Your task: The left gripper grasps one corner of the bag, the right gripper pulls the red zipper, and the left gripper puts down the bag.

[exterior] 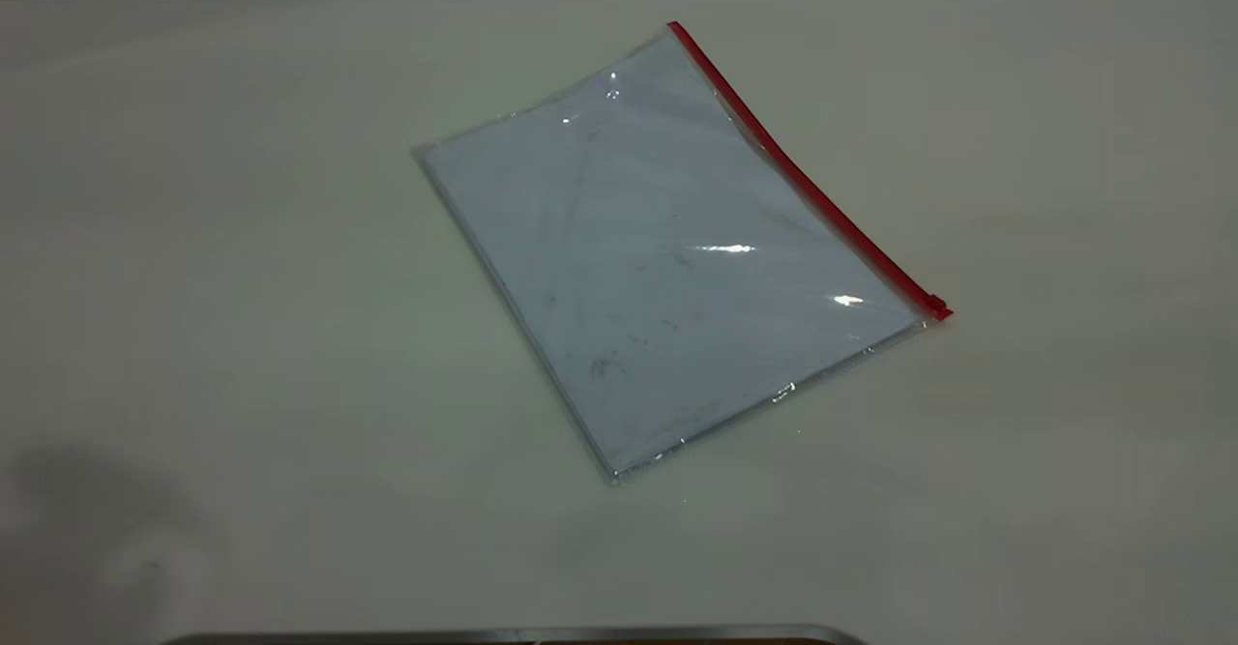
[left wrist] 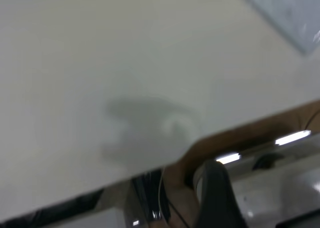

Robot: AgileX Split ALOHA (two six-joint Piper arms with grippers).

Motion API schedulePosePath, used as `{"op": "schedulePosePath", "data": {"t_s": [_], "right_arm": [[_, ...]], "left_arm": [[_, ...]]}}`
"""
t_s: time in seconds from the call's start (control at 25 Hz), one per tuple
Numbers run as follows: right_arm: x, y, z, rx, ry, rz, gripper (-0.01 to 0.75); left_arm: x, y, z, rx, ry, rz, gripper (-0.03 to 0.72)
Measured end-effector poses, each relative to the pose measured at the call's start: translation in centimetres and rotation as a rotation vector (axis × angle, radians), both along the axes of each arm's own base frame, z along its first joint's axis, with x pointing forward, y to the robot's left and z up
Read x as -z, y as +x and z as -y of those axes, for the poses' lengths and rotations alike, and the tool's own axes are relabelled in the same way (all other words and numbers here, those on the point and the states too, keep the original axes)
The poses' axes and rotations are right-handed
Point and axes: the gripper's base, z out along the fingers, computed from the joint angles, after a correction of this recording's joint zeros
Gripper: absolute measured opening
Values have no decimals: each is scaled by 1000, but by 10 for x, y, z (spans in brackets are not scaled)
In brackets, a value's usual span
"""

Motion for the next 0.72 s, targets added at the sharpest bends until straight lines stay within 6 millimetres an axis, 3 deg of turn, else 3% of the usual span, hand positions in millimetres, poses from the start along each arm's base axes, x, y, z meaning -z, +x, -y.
{"op": "schedulePosePath", "data": {"t_s": [0.24, 0.44, 0.72], "right_arm": [[22, -3, 7, 36, -75, -20, 561], [25, -12, 13, 62, -107, 17, 561], [25, -20, 20, 105, -136, 106, 561]], "left_arm": [[36, -43, -15, 3, 8, -21, 567], [59, -78, -27, 21, -2, 30, 567], [79, -108, -36, 44, -38, 134, 567]]}}
